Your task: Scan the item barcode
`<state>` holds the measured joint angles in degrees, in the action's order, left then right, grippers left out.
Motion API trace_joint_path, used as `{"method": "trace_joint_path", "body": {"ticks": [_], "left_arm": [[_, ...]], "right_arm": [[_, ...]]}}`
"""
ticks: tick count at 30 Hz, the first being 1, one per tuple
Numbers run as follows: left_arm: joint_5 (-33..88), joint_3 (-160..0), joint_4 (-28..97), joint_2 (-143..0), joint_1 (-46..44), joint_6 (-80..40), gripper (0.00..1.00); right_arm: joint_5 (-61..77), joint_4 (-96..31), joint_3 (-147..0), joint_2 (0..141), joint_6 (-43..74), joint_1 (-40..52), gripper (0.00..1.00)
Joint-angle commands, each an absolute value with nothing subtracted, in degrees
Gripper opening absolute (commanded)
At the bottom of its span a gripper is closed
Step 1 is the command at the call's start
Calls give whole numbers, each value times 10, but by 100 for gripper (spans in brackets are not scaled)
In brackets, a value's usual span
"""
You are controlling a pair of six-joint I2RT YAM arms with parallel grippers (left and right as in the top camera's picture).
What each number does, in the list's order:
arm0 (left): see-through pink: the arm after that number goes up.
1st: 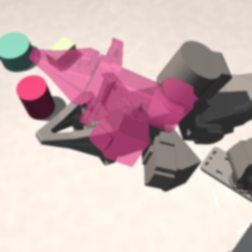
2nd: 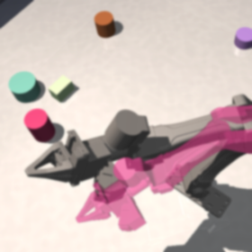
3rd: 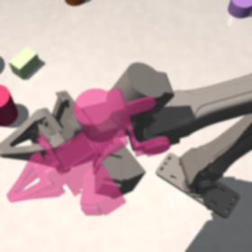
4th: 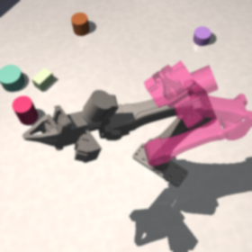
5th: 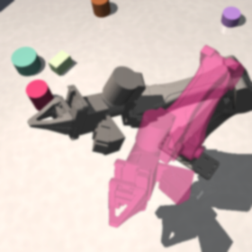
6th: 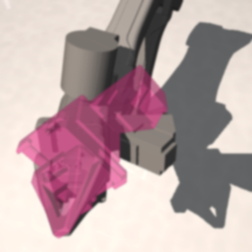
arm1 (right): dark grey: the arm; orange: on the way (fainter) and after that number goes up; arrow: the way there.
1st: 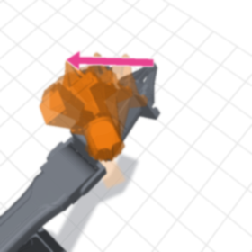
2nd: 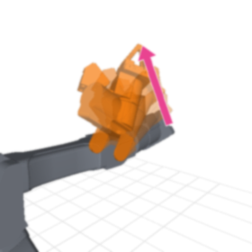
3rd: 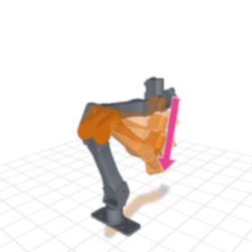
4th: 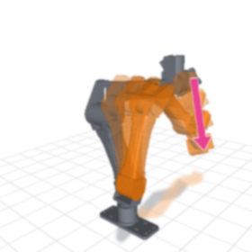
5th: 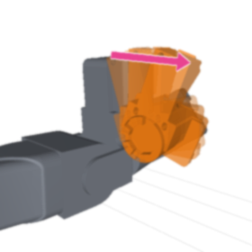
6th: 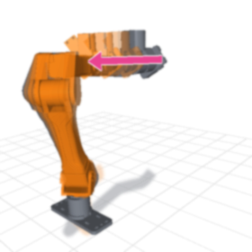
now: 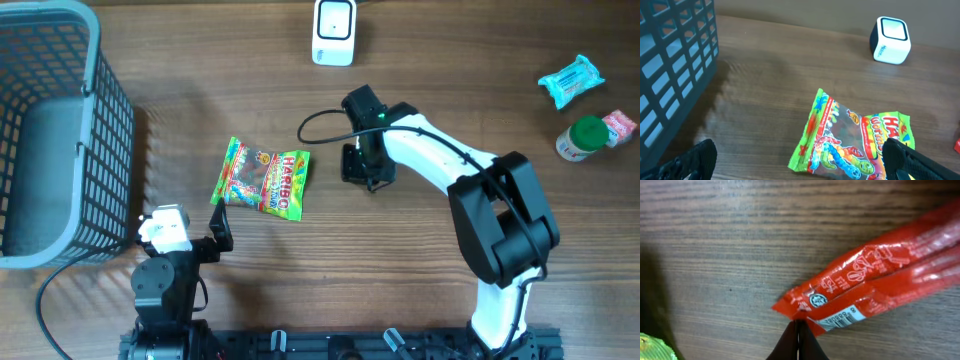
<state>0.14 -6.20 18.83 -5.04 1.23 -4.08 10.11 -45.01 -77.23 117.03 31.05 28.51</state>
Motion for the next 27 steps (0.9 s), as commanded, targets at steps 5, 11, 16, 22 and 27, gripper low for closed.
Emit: {"method": "trace_joint_path", "body": {"ticks": [5, 11, 16, 22, 27], "left_arm": [[8, -58, 186, -50, 10, -32, 100], [8, -58, 186, -50, 10, -32, 100], [8, -58, 186, -50, 10, -32, 100], [8, -58, 186, -50, 10, -32, 100], [8, -58, 186, -50, 10, -32, 100]], "right_arm": [[117, -489, -816, 1137, 296, 284, 4], [15, -475, -807, 1106, 317, 284, 4], [-11, -450, -798, 1152, 318, 282, 4], [10, -467, -798, 1228, 332, 282, 4], [33, -487, -832, 1207, 310, 280, 4]]}}
